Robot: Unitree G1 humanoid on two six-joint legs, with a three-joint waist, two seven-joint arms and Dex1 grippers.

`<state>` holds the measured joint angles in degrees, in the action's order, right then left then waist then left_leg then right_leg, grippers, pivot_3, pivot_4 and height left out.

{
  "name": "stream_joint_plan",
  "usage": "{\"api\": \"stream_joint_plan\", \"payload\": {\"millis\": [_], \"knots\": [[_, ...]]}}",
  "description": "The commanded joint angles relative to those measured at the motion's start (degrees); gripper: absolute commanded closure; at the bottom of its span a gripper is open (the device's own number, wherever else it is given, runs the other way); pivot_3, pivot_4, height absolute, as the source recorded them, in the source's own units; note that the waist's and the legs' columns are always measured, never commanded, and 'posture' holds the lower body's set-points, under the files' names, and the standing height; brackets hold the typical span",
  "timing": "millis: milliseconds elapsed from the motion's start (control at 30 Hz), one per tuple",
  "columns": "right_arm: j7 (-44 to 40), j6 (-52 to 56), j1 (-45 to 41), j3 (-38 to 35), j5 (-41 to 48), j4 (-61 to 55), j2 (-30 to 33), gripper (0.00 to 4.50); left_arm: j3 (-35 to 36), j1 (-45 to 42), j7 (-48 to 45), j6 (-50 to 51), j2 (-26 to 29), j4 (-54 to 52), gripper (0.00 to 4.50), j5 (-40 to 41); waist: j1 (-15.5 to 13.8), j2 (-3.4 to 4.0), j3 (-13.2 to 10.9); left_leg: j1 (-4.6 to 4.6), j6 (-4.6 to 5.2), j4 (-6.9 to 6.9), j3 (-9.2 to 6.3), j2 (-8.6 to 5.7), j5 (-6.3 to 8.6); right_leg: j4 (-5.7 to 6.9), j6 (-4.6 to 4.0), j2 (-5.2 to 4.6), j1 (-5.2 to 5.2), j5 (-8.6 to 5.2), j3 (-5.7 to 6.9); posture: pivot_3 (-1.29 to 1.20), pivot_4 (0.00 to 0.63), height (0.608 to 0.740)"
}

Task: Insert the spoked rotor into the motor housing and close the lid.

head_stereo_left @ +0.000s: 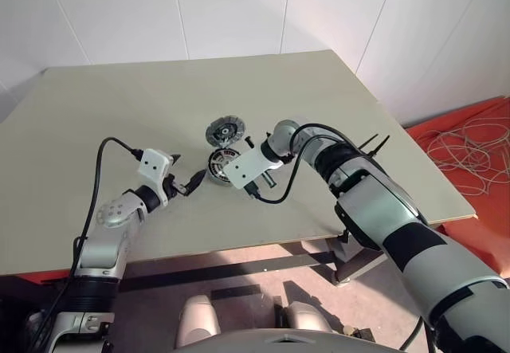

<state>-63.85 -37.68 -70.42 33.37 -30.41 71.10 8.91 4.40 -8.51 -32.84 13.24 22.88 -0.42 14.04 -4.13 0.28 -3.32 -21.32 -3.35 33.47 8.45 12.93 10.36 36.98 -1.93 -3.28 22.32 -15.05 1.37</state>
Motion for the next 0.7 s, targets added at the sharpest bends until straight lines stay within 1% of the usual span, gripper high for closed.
{"api": "stream_joint_plan", "payload": {"millis": [33,133,200,333,467,533,600,700], "knots": [[-1.33,-0.72,-1.09,-1.35,1.43,-2.28,1.91,4.49,0.15,-0.75,0.53,-0.06,-0.01,-2.29,0.0,0.14,-0.03,0.0,0.0,-0.02,0.0,0.0,0.0,0.0,0.0,0.0,0.0,0.0,0.0,0.0,0.0,0.0,0.0,0.74],[-3.8,-1.12,0.05,-1.16,1.81,-4.26,3.29,4.49,0.06,-0.93,0.65,-0.18,-0.23,-1.99,0.0,0.06,-0.03,0.0,0.0,-0.09,0.05,0.07,0.0,0.01,0.03,0.0,0.0,0.0,0.05,0.0,0.0,0.0,0.0,0.74],[-6.89,-1.09,1.08,-1.29,2.73,-6.03,4.5,4.49,-0.02,-1.06,0.64,-0.46,-0.36,-1.51,0.0,-0.01,-0.05,0.0,0.0,-0.19,0.11,0.17,-0.01,0.02,0.06,0.0,0.0,0.0,0.09,0.0,0.02,0.0,0.0,0.74],[-12.39,2.11,3.28,-2.39,5.54,-10.14,6.39,4.49,-0.17,-1.36,0.57,-1.1,-0.68,-0.4,0.0,-0.21,-0.11,0.0,0.0,-0.37,0.36,0.55,-0.01,0.07,0.22,0.0,0.0,0.0,0.09,0.0,0.05,0.0,0.0,0.74],[-18.38,8.92,7.0,-3.23,8.6,-17.67,8.49,4.49,-0.17,-1.21,0.32,-2.22,-1.01,0.85,0.0,-0.37,-0.41,-0.01,0.0,-0.46,0.55,0.78,0.0,0.03,0.33,0.0,0.01,-0.05,0.04,0.01,0.04,0.0,0.0,0.74],[-21.52,14.18,9.49,-3.44,10.17,-23.19,9.68,4.49,-0.14,-0.94,0.14,-3.23,-1.16,1.75,0.0,-0.44,-0.69,-0.02,0.01,-0.45,0.56,0.79,-0.01,0.03,0.34,0.0,0.01,-0.06,0.03,0.01,0.04,0.0,0.0,0.74],[-22.73,19.52,11.56,-3.45,10.47,-28.27,10.87,4.49,-0.16,-0.62,0.0,-4.32,-1.39,2.65,0.0,-0.58,-1.14,-0.02,0.01,-0.41,0.55,0.8,-0.01,0.04,0.33,0.0,0.02,-0.05,-0.01,0.01,0.04,0.0,0.0,0.74],[-22.38,26.78,13.83,-3.17,9.58,-34.24,12.27,4.49,-0.24,-0.12,-0.16,-5.96,-1.81,3.98,0.0,-0.87,-1.59,-0.02,0.01,-0.4,0.54,0.79,-0.02,0.04,0.33,0.0,0.03,-0.05,-0.02,0.02,0.04,0.0,0.0,0.74]]}}
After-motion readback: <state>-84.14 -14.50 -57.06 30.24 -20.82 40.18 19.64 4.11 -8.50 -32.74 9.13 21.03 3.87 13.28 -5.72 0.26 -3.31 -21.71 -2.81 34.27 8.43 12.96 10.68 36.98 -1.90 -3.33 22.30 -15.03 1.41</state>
